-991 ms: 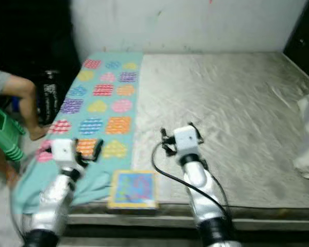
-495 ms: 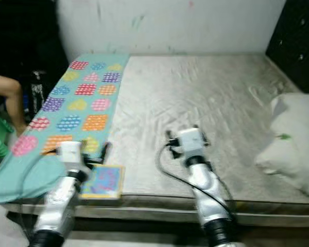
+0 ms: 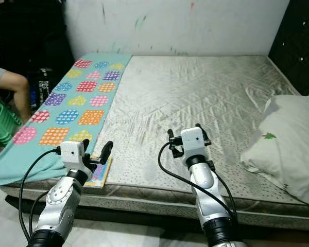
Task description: Clean up the room
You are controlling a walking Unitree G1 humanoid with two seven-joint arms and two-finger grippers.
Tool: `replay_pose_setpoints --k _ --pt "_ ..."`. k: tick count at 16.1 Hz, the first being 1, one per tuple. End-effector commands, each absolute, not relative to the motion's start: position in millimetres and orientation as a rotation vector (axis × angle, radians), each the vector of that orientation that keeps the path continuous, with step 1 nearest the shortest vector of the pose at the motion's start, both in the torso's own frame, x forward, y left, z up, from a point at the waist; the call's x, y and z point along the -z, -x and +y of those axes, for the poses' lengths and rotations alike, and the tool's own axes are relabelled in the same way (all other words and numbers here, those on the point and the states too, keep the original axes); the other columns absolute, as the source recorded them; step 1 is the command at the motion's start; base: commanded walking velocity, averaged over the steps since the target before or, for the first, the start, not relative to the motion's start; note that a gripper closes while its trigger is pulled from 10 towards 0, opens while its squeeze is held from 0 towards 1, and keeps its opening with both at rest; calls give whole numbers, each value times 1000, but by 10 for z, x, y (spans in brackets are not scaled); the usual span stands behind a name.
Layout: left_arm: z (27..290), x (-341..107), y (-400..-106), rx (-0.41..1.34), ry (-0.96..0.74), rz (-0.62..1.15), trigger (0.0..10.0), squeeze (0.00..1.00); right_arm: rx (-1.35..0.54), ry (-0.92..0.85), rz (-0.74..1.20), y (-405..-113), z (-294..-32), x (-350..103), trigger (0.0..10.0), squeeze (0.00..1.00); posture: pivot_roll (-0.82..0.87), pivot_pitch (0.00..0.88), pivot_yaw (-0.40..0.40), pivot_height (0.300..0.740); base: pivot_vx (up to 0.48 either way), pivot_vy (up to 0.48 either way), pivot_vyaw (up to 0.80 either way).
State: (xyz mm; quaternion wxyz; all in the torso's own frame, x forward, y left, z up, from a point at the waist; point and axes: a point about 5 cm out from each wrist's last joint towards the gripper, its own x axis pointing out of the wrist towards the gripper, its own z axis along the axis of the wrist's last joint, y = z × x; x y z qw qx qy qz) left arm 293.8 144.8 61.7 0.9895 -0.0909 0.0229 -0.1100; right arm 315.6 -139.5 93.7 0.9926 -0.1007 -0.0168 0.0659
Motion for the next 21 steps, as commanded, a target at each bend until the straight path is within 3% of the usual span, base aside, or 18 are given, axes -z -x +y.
replay_pose_setpoints --k 1,12,21 --pt "1506 -662 -2955 214 170 26 10000 0 -144 196 -49 -3170 -1342 -972 10000 0 -30 0 47 740 240 0 0" --pt "1501 -659 -2954 224 164 31 10000 0 -141 198 -51 -3169 -1340 -968 10000 0 -31 0 52 740 220 0 0" --pt "1527 -629 -2972 168 159 58 10000 0 -149 216 -54 -3169 -1331 -963 10000 0 -23 0 51 740 0 0 0"
